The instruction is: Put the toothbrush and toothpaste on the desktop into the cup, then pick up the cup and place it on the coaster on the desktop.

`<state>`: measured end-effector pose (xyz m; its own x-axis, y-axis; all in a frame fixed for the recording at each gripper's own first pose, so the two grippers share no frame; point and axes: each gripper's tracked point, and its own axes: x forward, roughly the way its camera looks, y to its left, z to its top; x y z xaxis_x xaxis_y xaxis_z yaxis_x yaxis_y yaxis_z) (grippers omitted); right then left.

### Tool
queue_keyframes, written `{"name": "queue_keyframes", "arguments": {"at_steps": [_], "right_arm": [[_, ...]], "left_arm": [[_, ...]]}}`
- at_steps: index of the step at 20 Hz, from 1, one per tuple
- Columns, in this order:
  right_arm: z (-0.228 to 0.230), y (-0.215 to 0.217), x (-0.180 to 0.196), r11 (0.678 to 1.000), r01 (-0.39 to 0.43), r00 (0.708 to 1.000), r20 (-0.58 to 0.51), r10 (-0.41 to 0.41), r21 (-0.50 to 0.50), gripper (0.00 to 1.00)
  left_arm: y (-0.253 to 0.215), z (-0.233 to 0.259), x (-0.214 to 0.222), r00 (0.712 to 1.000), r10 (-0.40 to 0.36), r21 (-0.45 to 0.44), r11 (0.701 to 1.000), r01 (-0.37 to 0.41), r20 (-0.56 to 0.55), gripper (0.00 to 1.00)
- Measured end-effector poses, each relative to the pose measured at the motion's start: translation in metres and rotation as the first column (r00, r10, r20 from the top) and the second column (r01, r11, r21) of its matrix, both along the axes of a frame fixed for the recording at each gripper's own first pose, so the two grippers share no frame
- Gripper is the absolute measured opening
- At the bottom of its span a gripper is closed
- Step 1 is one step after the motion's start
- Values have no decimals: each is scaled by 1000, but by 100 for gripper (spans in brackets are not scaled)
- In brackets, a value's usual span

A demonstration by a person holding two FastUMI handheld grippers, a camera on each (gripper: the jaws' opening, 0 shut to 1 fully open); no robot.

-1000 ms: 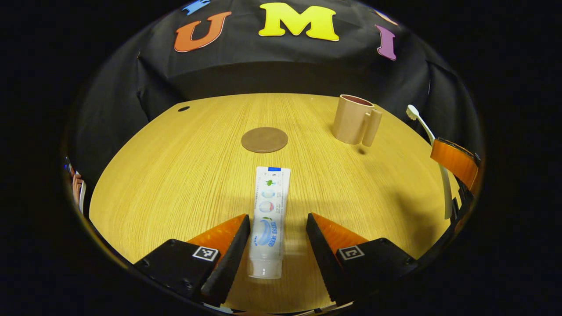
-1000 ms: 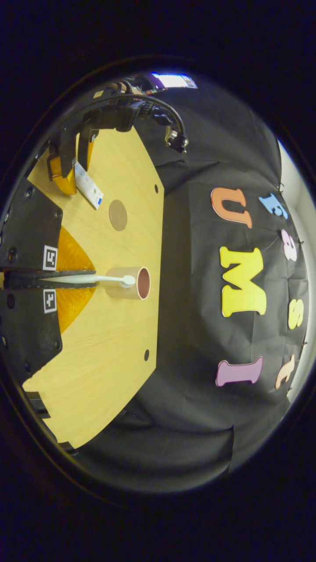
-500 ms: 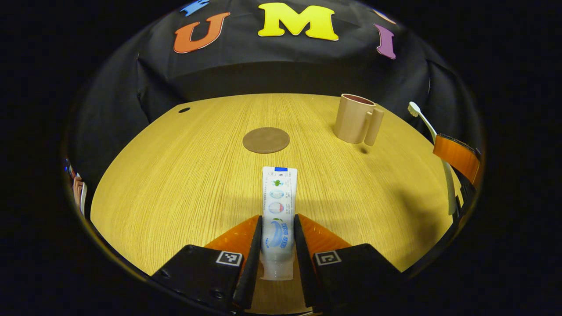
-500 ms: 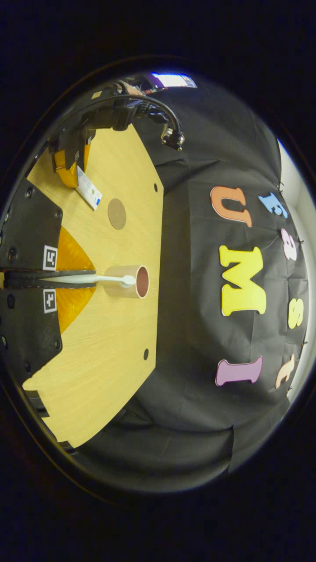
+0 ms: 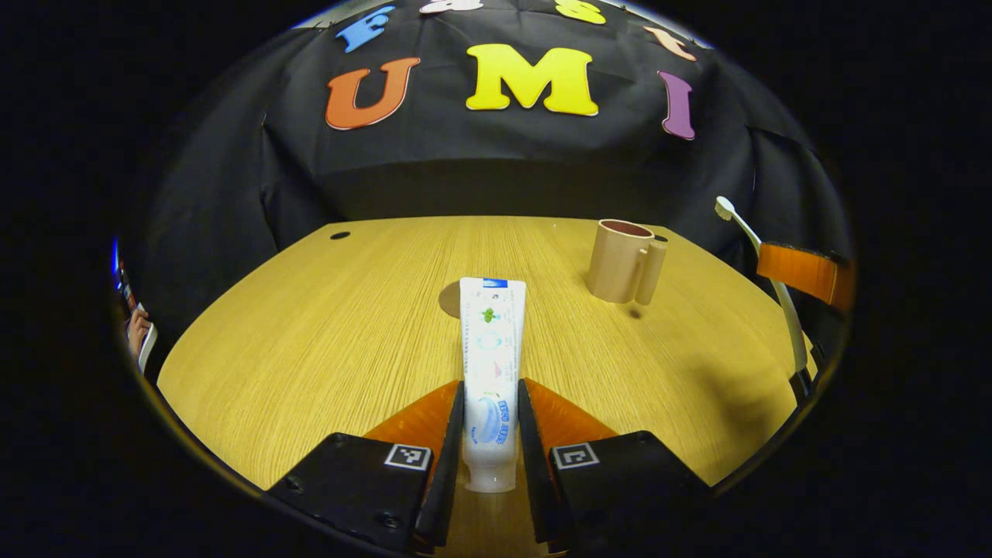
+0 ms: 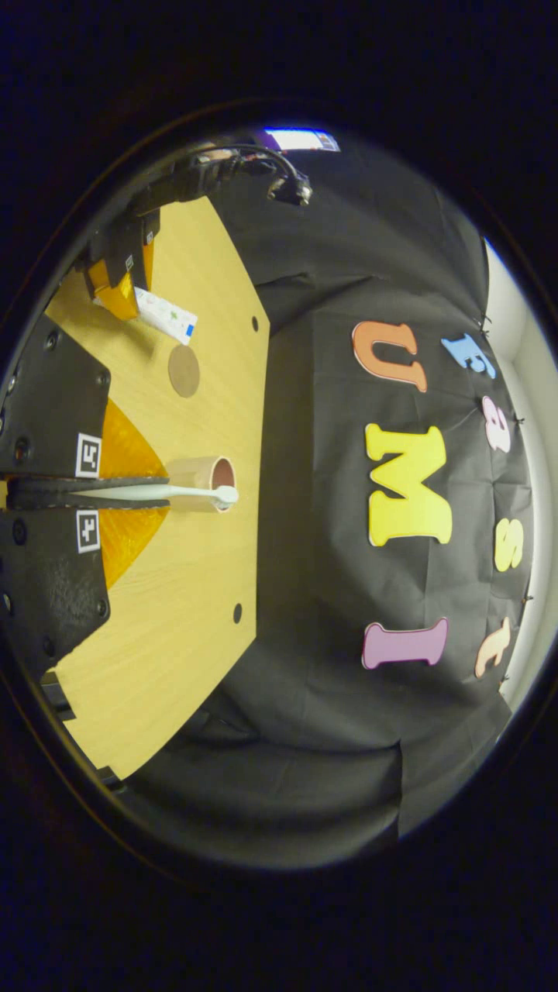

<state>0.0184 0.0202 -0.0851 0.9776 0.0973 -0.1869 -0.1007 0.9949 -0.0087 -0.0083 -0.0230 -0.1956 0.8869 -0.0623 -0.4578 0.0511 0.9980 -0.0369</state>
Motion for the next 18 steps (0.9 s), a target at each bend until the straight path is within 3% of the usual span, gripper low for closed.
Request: {"name": "queue_keyframes", "arguments": {"at_steps": [9,18], "right_arm": [[57,21,28,999,-25,993,119,22,23,4],[111,48,94,992,-65,972,234,37,110,0]], "left_arm": [[-5,26,-1,991,-4,-43,999,9,132,42],[13,68,-3,949,56,-58,998,-40,310,42]]}}
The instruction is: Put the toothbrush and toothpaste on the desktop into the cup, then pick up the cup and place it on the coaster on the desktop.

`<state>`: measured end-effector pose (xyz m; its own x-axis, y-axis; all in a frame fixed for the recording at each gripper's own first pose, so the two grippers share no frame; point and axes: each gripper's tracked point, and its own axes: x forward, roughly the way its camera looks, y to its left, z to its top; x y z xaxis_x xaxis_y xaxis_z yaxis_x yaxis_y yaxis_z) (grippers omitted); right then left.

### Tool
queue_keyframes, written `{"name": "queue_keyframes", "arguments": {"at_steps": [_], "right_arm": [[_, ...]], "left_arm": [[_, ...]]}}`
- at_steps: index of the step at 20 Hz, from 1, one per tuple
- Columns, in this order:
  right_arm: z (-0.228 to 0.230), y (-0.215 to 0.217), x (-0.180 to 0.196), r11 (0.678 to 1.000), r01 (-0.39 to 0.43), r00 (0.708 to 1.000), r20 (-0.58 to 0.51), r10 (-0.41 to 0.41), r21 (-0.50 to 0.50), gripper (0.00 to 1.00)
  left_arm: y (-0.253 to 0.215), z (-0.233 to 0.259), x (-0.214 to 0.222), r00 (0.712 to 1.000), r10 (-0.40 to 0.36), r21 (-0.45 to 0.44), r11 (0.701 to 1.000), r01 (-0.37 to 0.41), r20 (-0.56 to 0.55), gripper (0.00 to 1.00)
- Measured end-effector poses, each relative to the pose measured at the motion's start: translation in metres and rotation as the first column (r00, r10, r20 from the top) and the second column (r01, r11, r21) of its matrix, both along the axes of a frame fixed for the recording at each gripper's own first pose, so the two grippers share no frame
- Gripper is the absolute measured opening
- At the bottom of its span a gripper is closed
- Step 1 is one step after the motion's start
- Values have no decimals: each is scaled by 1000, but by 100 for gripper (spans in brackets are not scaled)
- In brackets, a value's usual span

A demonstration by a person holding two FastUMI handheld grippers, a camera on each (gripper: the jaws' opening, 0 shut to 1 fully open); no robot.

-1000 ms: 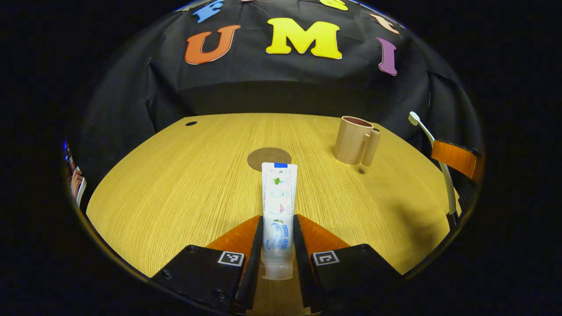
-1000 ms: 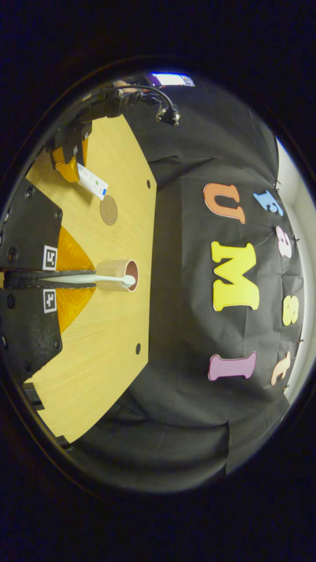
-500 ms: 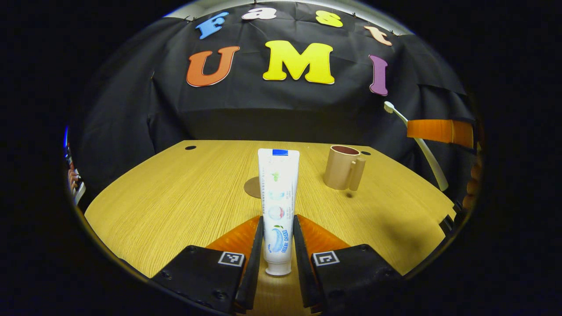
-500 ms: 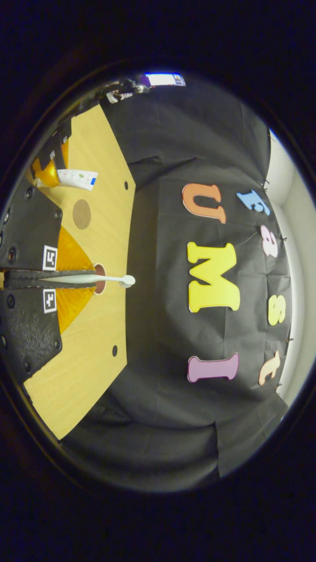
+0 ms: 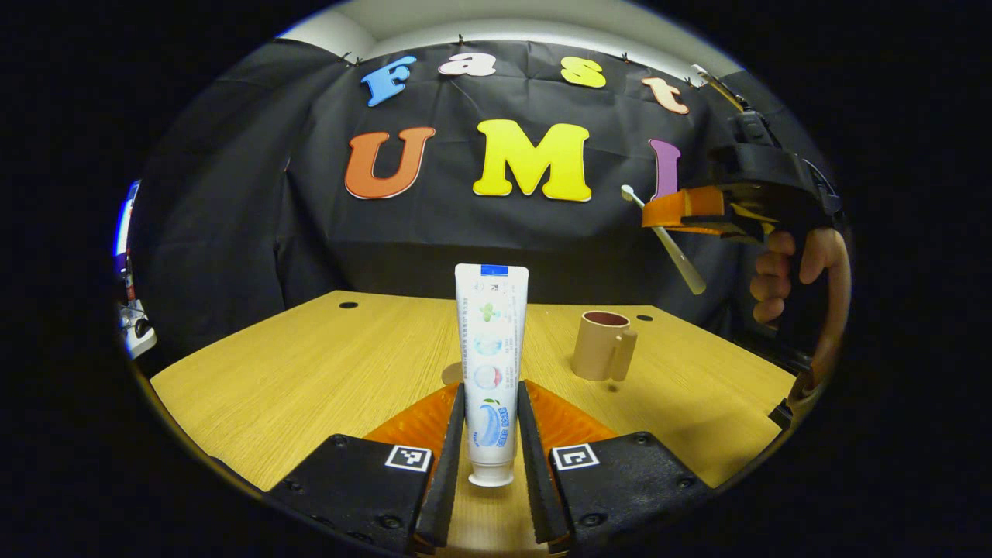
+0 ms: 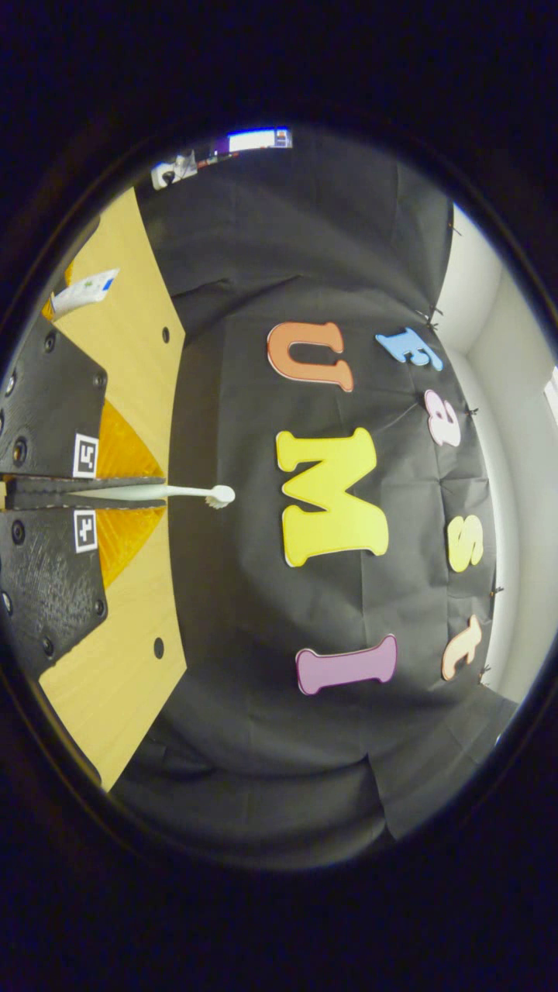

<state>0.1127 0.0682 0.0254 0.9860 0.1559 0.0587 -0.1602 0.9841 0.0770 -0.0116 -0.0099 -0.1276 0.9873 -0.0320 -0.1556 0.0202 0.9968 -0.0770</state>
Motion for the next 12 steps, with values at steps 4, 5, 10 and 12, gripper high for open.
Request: {"name": "queue_keyframes", "arguments": {"at_steps": [4,5,10,12], "right_arm": [[-12,2,41,1000,14,999,-34,-14,4,3],[-16,4,54,1000,12,999,-39,-11,3,0],[-44,9,97,999,21,996,-84,-25,-46,1],[-48,9,106,999,25,996,-90,-28,-33,1]], "left_arm": [[5,2,2,1000,9,-10,1000,-9,17,42],[6,2,3,1000,8,-16,1000,-8,16,42],[14,10,9,998,26,-6,1000,-26,56,42],[17,13,10,997,30,-3,1000,-30,74,42]]}}
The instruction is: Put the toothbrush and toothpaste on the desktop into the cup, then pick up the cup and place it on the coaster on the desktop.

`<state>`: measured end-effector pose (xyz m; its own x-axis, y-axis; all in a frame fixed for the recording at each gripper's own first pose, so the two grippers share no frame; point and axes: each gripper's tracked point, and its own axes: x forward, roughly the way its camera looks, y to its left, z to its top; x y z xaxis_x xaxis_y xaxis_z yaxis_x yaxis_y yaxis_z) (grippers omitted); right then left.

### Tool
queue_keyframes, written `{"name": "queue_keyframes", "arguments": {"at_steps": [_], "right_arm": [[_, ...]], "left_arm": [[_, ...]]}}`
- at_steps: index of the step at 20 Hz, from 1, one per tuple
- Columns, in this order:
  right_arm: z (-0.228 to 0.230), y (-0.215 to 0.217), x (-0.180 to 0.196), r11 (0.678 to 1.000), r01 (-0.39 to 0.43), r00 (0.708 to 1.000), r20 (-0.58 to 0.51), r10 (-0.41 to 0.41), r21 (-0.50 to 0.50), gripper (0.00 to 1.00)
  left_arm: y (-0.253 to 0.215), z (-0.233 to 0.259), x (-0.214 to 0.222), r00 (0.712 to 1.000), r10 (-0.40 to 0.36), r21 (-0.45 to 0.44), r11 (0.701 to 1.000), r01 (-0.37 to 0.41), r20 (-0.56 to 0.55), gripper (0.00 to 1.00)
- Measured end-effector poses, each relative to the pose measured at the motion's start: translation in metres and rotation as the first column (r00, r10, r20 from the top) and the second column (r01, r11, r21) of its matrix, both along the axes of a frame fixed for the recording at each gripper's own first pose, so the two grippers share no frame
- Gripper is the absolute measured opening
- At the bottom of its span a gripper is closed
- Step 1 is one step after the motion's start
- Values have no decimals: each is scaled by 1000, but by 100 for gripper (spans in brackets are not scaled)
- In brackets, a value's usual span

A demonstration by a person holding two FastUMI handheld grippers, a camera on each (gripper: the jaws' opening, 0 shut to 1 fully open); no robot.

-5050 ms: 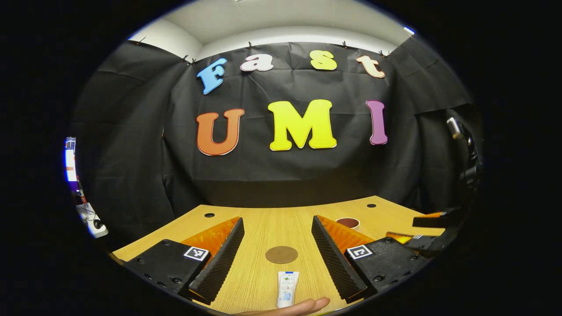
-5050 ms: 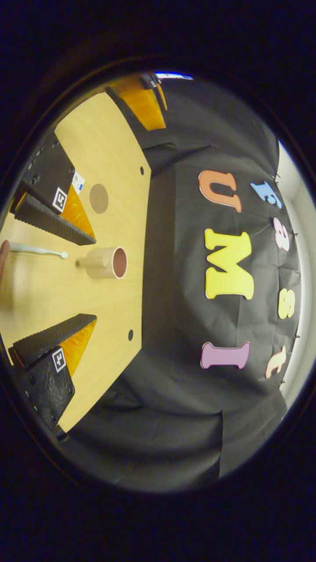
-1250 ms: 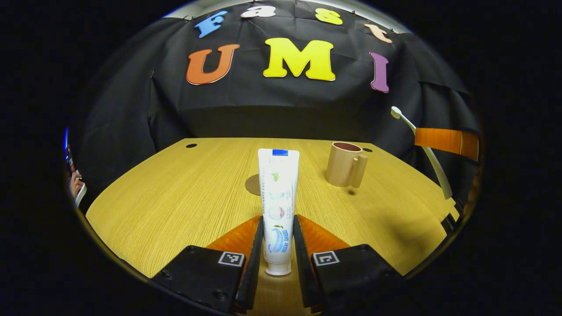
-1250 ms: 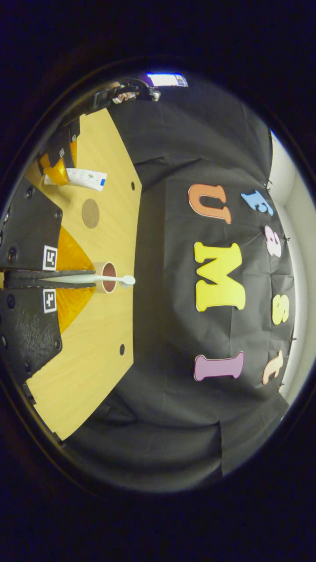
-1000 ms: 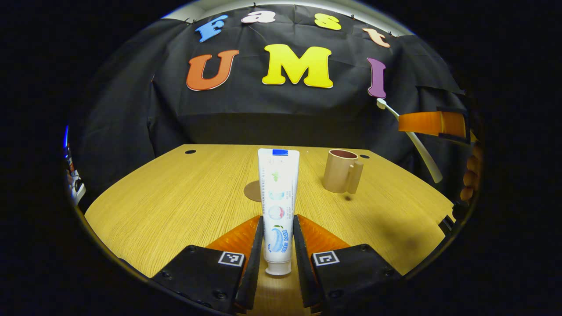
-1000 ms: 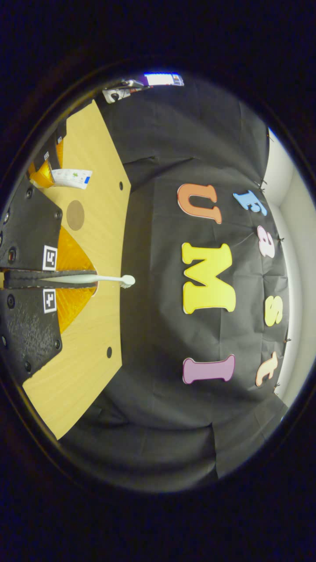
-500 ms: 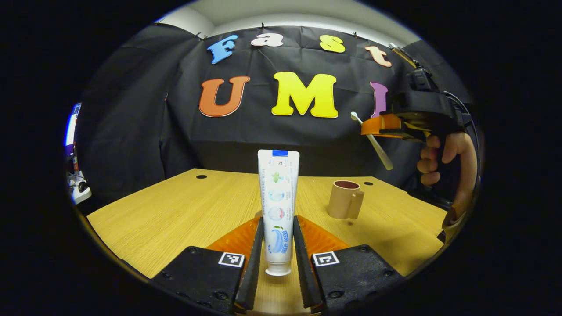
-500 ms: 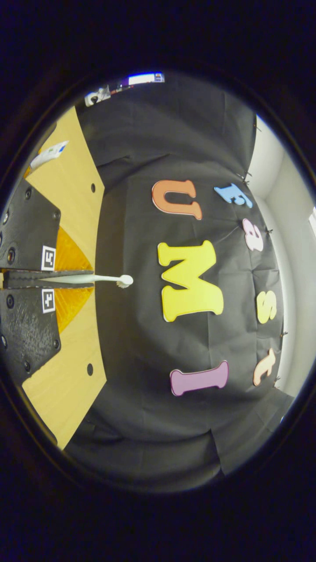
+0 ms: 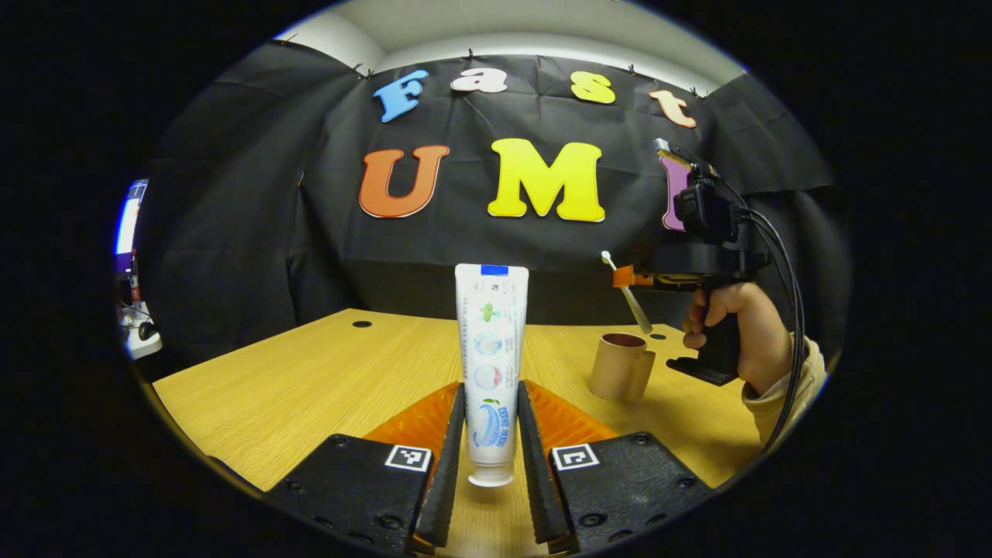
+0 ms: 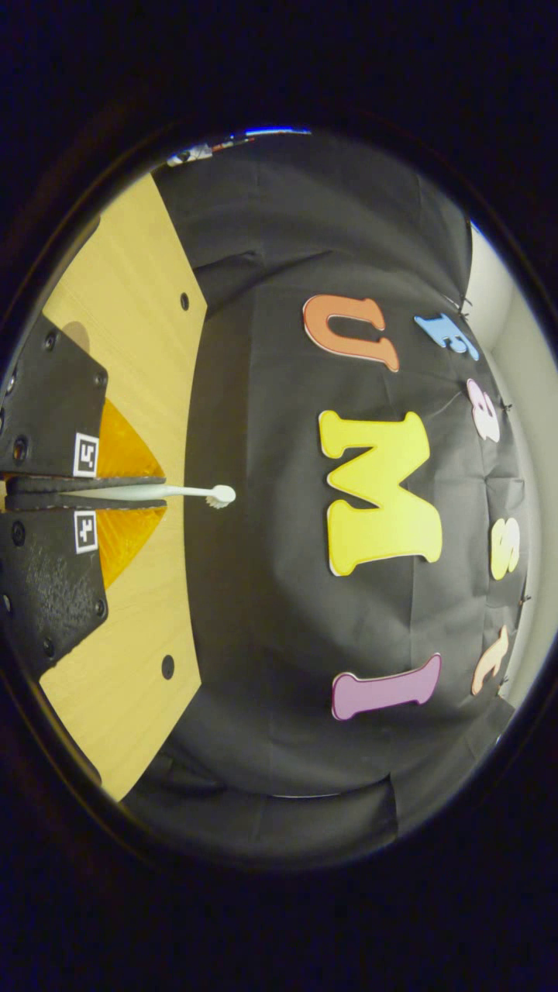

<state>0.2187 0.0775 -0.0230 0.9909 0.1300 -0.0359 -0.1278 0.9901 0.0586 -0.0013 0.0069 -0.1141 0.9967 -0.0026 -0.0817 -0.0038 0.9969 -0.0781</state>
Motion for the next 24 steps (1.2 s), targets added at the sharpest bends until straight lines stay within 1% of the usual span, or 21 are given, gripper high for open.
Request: {"name": "queue_keyframes", "arguments": {"at_steps": [3,5,6,8,11,12,16,19,22,24], "right_arm": [[5,-9,10,999,35,999,32,-35,6,1],[7,-9,13,999,40,998,47,-41,18,0],[7,-7,15,999,32,998,50,-33,20,4],[6,-11,17,999,47,997,55,-47,0,4],[6,-11,18,999,44,997,57,-45,12,4],[6,-11,18,999,43,997,56,-44,17,6],[5,-11,19,999,44,998,52,-45,20,6],[1,-7,19,999,26,999,44,-27,21,8],[-1,-7,21,999,28,999,33,-28,21,9],[-4,-5,20,999,14,1000,24,-14,36,9]], "left_arm": [[-2,-6,2,1000,-10,-13,1000,10,-17,42],[-4,-10,2,999,-17,-19,1000,17,-32,42],[-4,-11,2,999,-18,-19,1000,17,-41,42],[-6,-11,2,999,-22,-22,1000,21,-44,42],[-5,-7,1,999,-15,-14,1000,15,-38,42],[-5,-9,3,999,-18,-14,1000,17,-37,42],[-7,-8,0,999,-19,-10,1000,19,-43,42],[-6,-4,0,999,-12,0,1000,12,-40,42],[-8,1,-2,1000,-11,4,1000,11,-29,42],[-8,2,-1,1000,-9,6,1000,9,-28,42]]}}
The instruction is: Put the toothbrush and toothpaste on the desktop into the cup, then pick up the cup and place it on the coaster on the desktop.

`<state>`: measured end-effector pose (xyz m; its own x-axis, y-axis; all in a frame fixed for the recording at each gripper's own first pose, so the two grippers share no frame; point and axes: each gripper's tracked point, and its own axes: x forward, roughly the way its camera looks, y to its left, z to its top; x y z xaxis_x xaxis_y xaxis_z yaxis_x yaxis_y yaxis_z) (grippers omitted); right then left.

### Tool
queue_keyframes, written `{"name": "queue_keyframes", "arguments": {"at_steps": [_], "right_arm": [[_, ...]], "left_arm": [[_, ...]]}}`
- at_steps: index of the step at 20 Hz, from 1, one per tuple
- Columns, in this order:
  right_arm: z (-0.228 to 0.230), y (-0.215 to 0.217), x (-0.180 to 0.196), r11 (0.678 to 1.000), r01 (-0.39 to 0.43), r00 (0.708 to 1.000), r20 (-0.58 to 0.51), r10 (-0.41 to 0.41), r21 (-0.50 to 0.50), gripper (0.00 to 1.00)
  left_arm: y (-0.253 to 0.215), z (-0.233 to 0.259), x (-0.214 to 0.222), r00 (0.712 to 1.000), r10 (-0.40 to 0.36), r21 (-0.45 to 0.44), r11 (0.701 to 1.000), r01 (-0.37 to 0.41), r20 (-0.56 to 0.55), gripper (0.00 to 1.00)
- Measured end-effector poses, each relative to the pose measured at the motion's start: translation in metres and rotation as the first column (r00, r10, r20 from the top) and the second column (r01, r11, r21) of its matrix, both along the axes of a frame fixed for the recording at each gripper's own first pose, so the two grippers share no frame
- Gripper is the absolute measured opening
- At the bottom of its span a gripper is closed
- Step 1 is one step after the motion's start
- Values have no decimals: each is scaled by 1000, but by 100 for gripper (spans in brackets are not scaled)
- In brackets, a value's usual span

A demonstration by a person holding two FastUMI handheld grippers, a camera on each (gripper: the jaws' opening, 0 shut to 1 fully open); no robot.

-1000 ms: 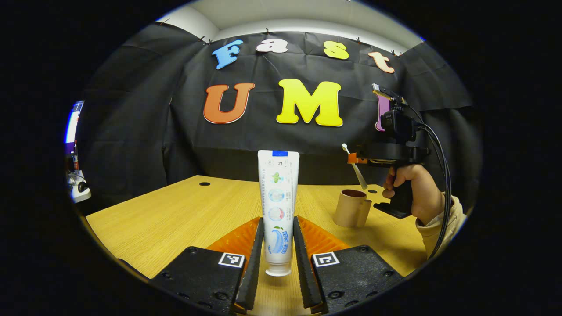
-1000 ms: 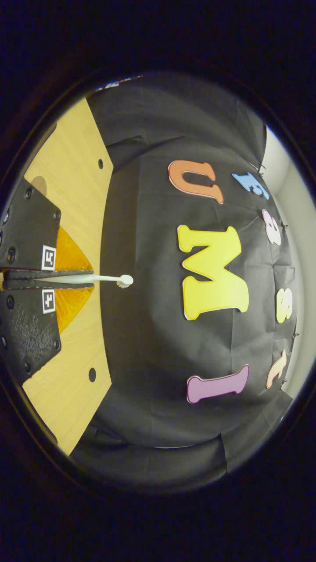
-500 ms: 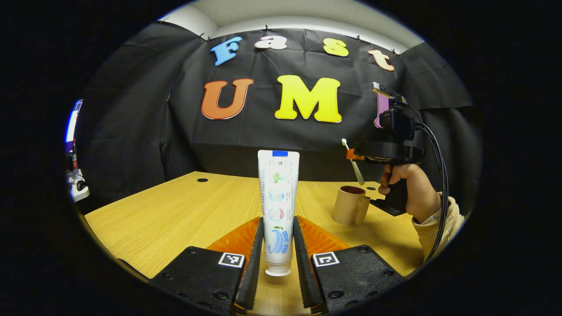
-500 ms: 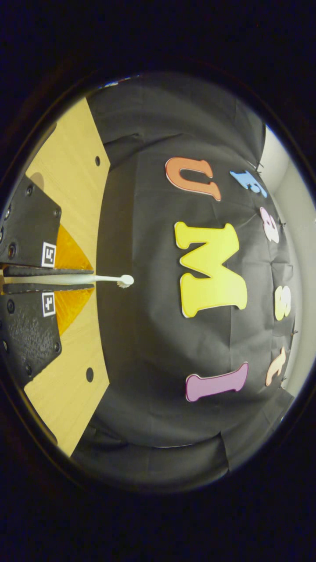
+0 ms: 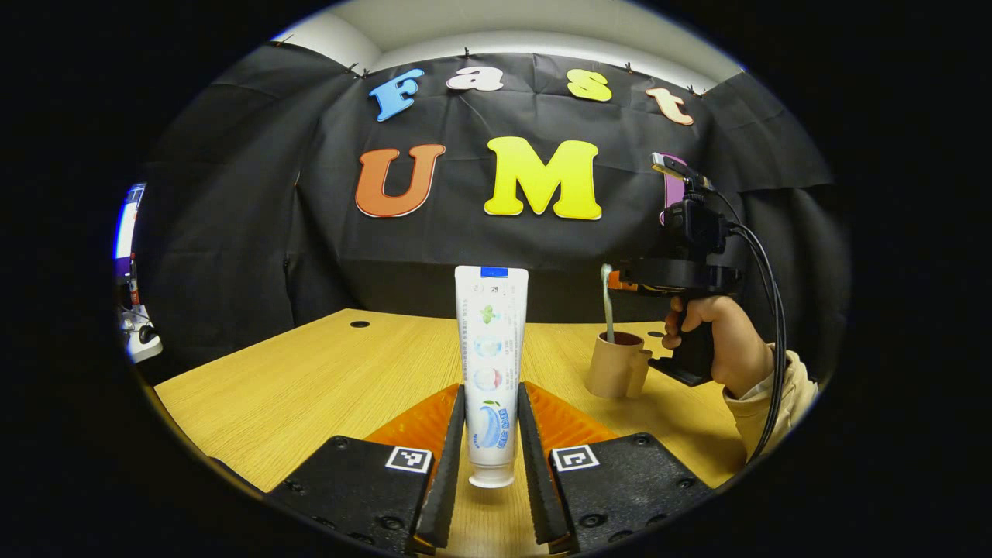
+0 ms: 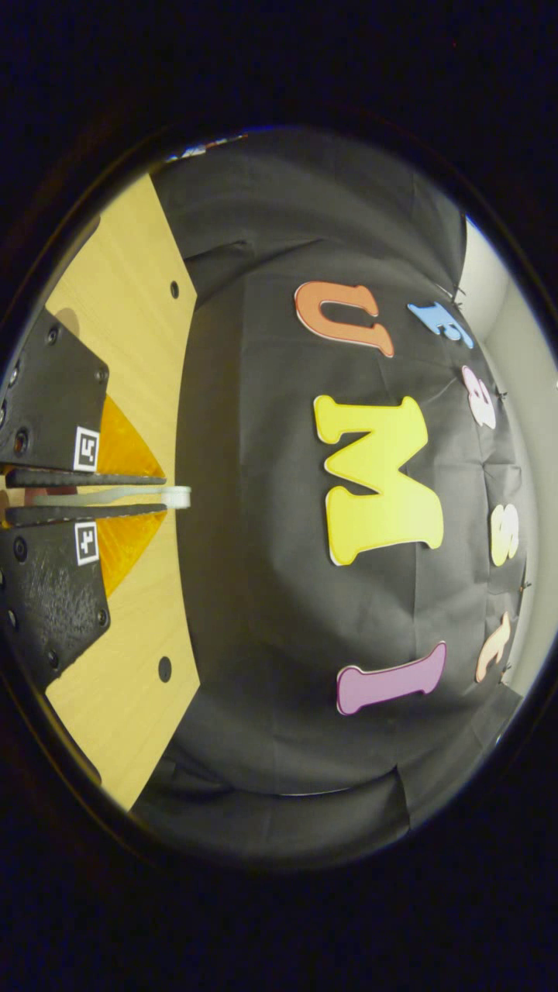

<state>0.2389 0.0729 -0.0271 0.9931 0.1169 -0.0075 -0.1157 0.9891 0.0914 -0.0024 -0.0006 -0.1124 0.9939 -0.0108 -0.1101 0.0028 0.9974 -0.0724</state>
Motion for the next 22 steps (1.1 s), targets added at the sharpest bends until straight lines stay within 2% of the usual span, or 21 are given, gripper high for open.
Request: {"name": "queue_keyframes", "arguments": {"at_steps": [1,2,3,4,5,8,9,10,12,13,14,16,17,19,20,22], "right_arm": [[-1,-1,-2,1000,-3,1000,-8,3,6,10],[-2,-3,-3,1000,-2,1000,-16,2,10,20],[-1,-3,-7,1000,-4,1000,-18,5,11,27],[2,-5,-12,1000,-6,1000,-15,6,10,43],[6,-8,-18,1000,-11,1000,-6,11,11,48],[18,-22,-38,999,4,1000,28,-5,37,81],[22,-29,-47,999,13,999,42,-14,37,92],[25,-37,-55,999,17,998,55,-19,30,96],[23,-51,-69,1000,22,998,59,-22,7,96],[20,-58,-76,1000,25,998,57,-25,-3,96],[18,-66,-82,1000,29,998,52,-29,-11,96],[10,-82,-95,999,40,998,42,-39,-26,96],[5,-89,-101,998,42,998,40,-40,-36,96],[-5,-103,-110,996,53,998,43,-50,-65,96],[-12,-110,-113,995,62,998,39,-59,-84,92],[-26,-122,-116,991,73,997,25,-71,-109,96]], "left_arm": [[0,1,1,1000,0,1,1000,0,-1,42],[0,1,1,1000,-1,-2,1000,1,-5,46],[-1,0,2,1000,-3,-4,1000,3,-13,42],[-2,1,3,1000,-5,-9,1000,5,-17,42],[-3,2,4,1000,-5,-10,1000,5,-19,42],[-5,12,13,1000,-6,3,1000,6,-25,42],[-7,14,18,999,-13,0,1000,13,-31,46],[-9,17,21,999,-17,-6,1000,17,-33,42],[-11,23,29,999,-14,-8,1000,14,-37,42],[-11,25,33,999,-6,1,1000,6,-39,46],[-13,29,38,999,-1,13,1000,1,-38,42],[-21,39,46,1000,-10,27,1000,11,-27,42],[-26,46,50,1000,-16,32,999,17,-21,46],[-36,57,61,999,-31,51,998,32,-22,42],[-41,64,67,999,-34,55,998,35,-15,42],[-49,82,80,999,-37,63,997,36,10,42]]}}
